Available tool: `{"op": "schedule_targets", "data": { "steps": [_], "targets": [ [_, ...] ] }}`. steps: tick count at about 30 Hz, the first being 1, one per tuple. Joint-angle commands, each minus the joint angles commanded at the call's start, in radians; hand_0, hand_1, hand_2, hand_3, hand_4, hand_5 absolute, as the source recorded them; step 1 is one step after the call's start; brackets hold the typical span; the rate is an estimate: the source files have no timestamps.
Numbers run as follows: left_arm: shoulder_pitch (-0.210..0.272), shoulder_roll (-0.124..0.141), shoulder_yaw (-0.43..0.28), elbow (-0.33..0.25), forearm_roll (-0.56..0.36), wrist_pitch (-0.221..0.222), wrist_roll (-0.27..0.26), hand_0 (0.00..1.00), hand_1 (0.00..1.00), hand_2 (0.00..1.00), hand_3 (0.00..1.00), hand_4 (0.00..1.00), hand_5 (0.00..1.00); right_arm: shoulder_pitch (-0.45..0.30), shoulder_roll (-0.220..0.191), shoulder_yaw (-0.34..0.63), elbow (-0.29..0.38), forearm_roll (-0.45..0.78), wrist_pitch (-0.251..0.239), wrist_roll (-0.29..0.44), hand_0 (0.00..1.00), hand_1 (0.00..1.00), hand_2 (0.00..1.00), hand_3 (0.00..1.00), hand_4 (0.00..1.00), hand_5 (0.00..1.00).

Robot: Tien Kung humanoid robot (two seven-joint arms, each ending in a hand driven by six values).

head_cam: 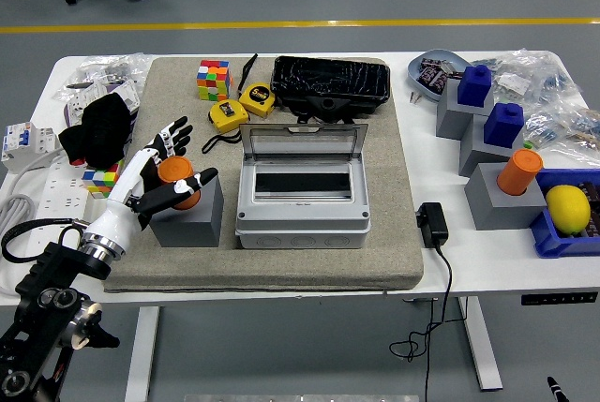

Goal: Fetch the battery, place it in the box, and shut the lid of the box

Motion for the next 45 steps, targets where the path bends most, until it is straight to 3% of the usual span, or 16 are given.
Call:
{"op": "schedule_targets", "data": {
  "steps": [5,6,11,13,23,24,29,30,35,37,45],
  "targets": [
    [-0.005,-0.002,0.000,0.000,-0.029,0.004,-0.002,0.998,0.998,0.998,0.998,0.998,0.086,-0.001,-0.001,-0.003,0.000,0.003,0.001,0.000,0.865,0.825,0.782,0.794,0.998,0.998],
    [-0.006,-0.003,-0.001,0.002,-0.025,0.010,-0.002,0.998,0.998,0.998,0.979,0.998,0.021,0.000,-0.001,-0.002,0.000,0.003,0.001,0.000,0.867,0.824,0.781,0.793,0.998,0.998],
    [-0.011,-0.006,-0.008,0.014,0.014,0.048,-0.006,0.998,0.998,0.998,0.979,0.998,0.021,0.003,-0.003,-0.006,0.000,0.008,0.001,0.001,0.867,0.824,0.781,0.793,0.998,0.998],
    [-0.013,-0.006,-0.010,0.016,0.036,0.060,-0.006,0.994,0.998,0.983,0.926,0.998,0.005,0.003,-0.003,-0.007,0.000,0.010,0.001,0.001,0.868,0.823,0.781,0.791,0.998,0.998],
    [-0.017,-0.008,-0.006,0.018,0.052,0.080,-0.008,0.998,0.987,0.942,0.875,0.998,0.013,0.003,-0.003,-0.013,0.000,0.014,0.003,-0.002,0.865,0.820,0.776,0.791,0.998,0.998],
    [-0.017,-0.008,-0.006,0.019,0.051,0.080,-0.007,0.927,0.927,0.893,0.833,0.998,0.002,0.003,-0.004,-0.013,0.000,0.013,0.003,-0.002,0.866,0.818,0.776,0.790,0.998,0.998],
    [-0.016,-0.008,-0.002,0.027,0.048,0.075,0.004,0.927,0.927,0.893,0.833,0.998,0.002,0.004,-0.005,-0.013,0.000,0.012,0.003,-0.003,0.866,0.818,0.776,0.790,0.998,0.998],
    [-0.017,-0.008,-0.002,0.031,0.044,0.076,0.004,0.886,0.895,0.865,0.817,0.998,0.002,0.003,-0.005,-0.013,0.000,0.011,0.003,-0.003,0.867,0.818,0.775,0.790,0.998,0.998],
    [-0.029,-0.022,-0.010,0.060,0.033,0.076,0.000,0.886,0.895,0.865,0.817,0.998,0.002,0.003,-0.004,-0.008,0.000,0.002,-0.001,-0.004,0.867,0.818,0.775,0.790,0.998,0.998],
    [-0.033,-0.028,-0.011,0.064,0.030,0.080,-0.003,0.844,0.858,0.828,0.797,0.998,0.002,0.004,-0.004,-0.006,0.000,0.000,-0.004,-0.004,0.866,0.825,0.776,0.789,0.998,0.998],
    [-0.036,-0.029,-0.002,0.065,0.032,0.080,0.003,0.791,0.819,0.783,0.751,0.998,0.002,0.002,-0.004,-0.005,0.000,0.000,-0.004,-0.006,0.865,0.825,0.775,0.789,0.998,0.998]
  ]
}}
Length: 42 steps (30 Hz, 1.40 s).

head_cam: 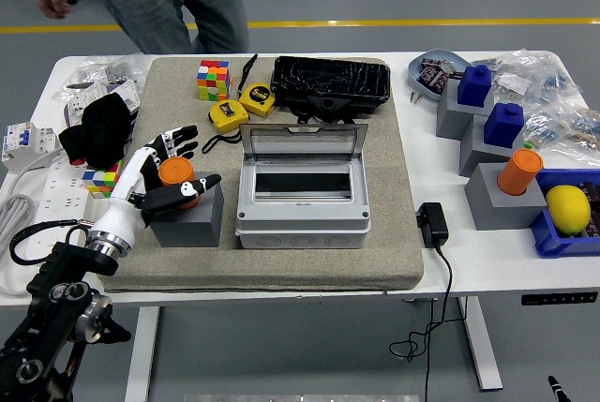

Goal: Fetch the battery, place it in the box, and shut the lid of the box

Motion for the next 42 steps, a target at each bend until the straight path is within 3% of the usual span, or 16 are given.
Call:
{"op": "schedule_targets", "data": {
  "steps": [2,3,8,9,14,15,20,21,42],
  "targets": [
    [0.000,0.000,0.001,0.000,-0.001,0.001,0.001,0.791,0.819,0.783,0.751,0.998,0.002,0.000,0.000,-0.001,0.000,0.001,0.000,0.000,0.865,0.825,0.775,0.789,0.998,0.998],
    [-0.001,0.000,0.001,0.000,-0.002,0.001,0.002,0.751,0.778,0.731,0.714,0.998,0.002,0.000,0.000,-0.002,0.000,0.002,0.000,0.000,0.866,0.825,0.775,0.789,0.998,0.998],
    [-0.002,-0.001,0.005,0.003,-0.003,0.003,0.003,0.751,0.778,0.731,0.714,0.998,0.002,0.002,0.000,-0.002,0.000,0.003,0.000,0.000,0.866,0.825,0.775,0.789,0.998,0.998],
    [-0.001,-0.001,0.005,0.004,-0.001,0.003,0.004,0.712,0.721,0.667,0.689,0.998,0.002,0.002,0.000,-0.002,0.000,0.003,0.000,0.001,0.866,0.825,0.775,0.789,0.998,0.998],
    [-0.005,-0.002,0.007,0.006,0.002,0.013,0.004,0.712,0.721,0.667,0.689,0.998,0.002,0.004,0.000,0.001,0.000,0.001,0.000,0.001,0.866,0.825,0.775,0.789,0.998,0.998],
    [-0.005,-0.002,0.008,0.006,0.002,0.017,0.003,0.617,0.593,0.529,0.536,0.998,0.002,0.004,0.000,0.000,0.000,0.002,0.000,0.001,0.866,0.826,0.774,0.789,0.998,0.998],
    [-0.008,-0.003,0.009,0.006,0.009,0.035,0.001,0.617,0.593,0.529,0.536,0.998,0.002,0.003,0.000,-0.001,0.000,0.003,0.000,0.001,0.866,0.826,0.774,0.789,0.998,0.998],
    [-0.008,-0.004,0.010,0.006,0.009,0.039,0.000,0.556,0.522,0.474,0.466,0.998,0.002,0.003,0.000,-0.001,0.000,0.003,0.000,0.001,0.866,0.826,0.774,0.789,0.998,0.998],
    [-0.011,-0.006,0.022,0.003,-0.002,0.070,-0.013,0.505,0.494,0.434,0.416,0.998,0.002,0.005,-0.001,0.001,0.000,-0.002,0.000,-0.001,0.866,0.827,0.774,0.789,0.998,0.998]
  ]
}}
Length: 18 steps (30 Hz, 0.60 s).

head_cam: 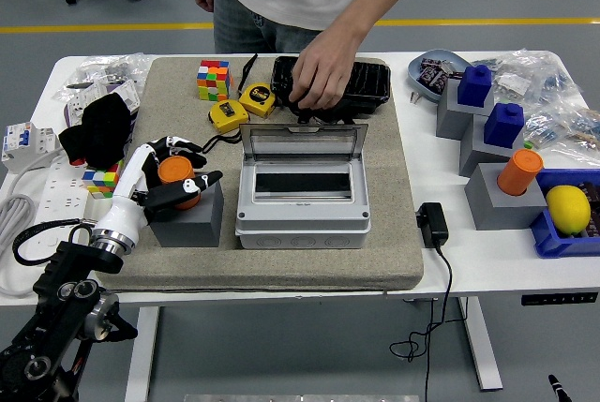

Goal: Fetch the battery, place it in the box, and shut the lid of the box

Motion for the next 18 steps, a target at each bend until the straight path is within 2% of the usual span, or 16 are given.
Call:
{"op": "schedule_targets", "data": {
  "steps": [18],
  "targets": [
    [0.006,0.002,0.008,0.003,-0.003,0.006,0.001,0.477,0.487,0.417,0.405,0.998,0.002,0.000,-0.001,0.003,0.000,-0.006,0.000,-0.001,0.866,0.827,0.774,0.789,0.998,0.998]
  ]
}}
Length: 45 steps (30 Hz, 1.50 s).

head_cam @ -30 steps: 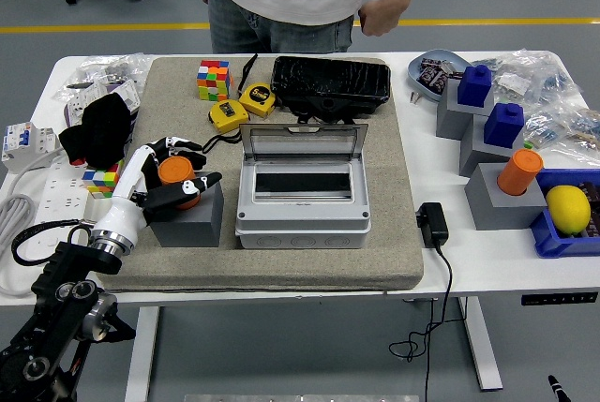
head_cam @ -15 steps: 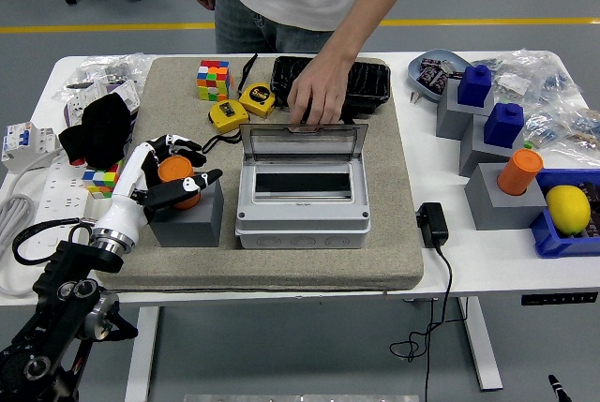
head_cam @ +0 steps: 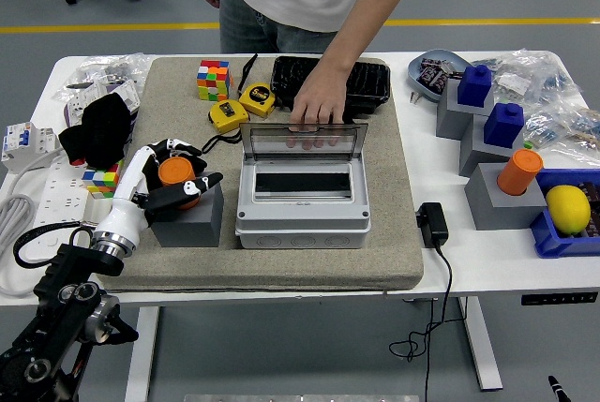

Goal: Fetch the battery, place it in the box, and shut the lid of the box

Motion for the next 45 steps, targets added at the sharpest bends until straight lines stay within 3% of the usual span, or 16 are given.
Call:
{"op": "schedule_targets", "data": {
  "steps": [2,3,8,9,14,15,21,22,45],
  "targets": [
    [0.000,0.000,0.001,0.001,0.000,0.002,0.000,0.477,0.487,0.417,0.405,0.998,0.002,0.000,0.000,0.001,0.000,-0.001,0.000,-0.001,0.866,0.827,0.774,0.789,0.998,0.998],
    [0.000,0.000,0.001,0.001,0.001,0.003,0.000,0.341,0.451,0.374,0.373,0.998,0.002,-0.001,0.000,0.000,0.000,-0.001,0.000,-0.001,0.866,0.827,0.774,0.789,0.998,0.998],
    [0.000,0.000,0.002,0.002,0.003,0.008,-0.002,0.341,0.451,0.374,0.373,0.998,0.002,-0.002,-0.001,0.000,0.000,0.000,0.000,-0.001,0.866,0.827,0.774,0.789,0.998,0.998],
    [0.000,0.000,0.002,0.001,0.010,0.010,-0.001,0.222,0.384,0.312,0.273,0.998,0.002,-0.002,-0.001,0.001,0.000,0.000,-0.001,-0.001,0.867,0.827,0.774,0.789,0.998,0.998],
    [-0.001,0.001,0.004,-0.005,0.063,0.029,0.004,0.222,0.384,0.312,0.273,0.998,0.002,-0.001,0.000,0.002,0.000,0.000,-0.001,0.000,0.867,0.827,0.774,0.789,0.998,0.998],
    [-0.001,0.001,0.004,-0.005,0.065,0.032,0.003,0.152,0.311,0.259,0.220,0.998,0.002,-0.001,0.000,0.002,0.000,0.000,-0.001,0.000,0.866,0.827,0.774,0.789,0.998,0.998],
    [-0.004,0.001,0.004,-0.004,0.083,0.056,-0.002,0.152,0.311,0.259,0.220,0.998,0.002,0.000,0.000,0.001,0.000,0.002,-0.001,0.000,0.866,0.827,0.774,0.789,0.998,0.998],
    [-0.004,0.001,0.004,-0.004,0.087,0.061,-0.003,0.123,0.186,0.159,0.140,0.998,0.002,0.000,-0.001,0.002,0.000,0.001,-0.001,0.000,0.867,0.827,0.774,0.789,0.998,0.998],
    [-0.016,0.006,0.006,-0.018,0.062,0.150,-0.038,0.078,0.101,0.098,0.104,0.998,0.002,0.000,-0.001,0.001,0.000,0.004,0.000,0.001,0.867,0.826,0.774,0.789,0.998,0.998]
  ]
}}
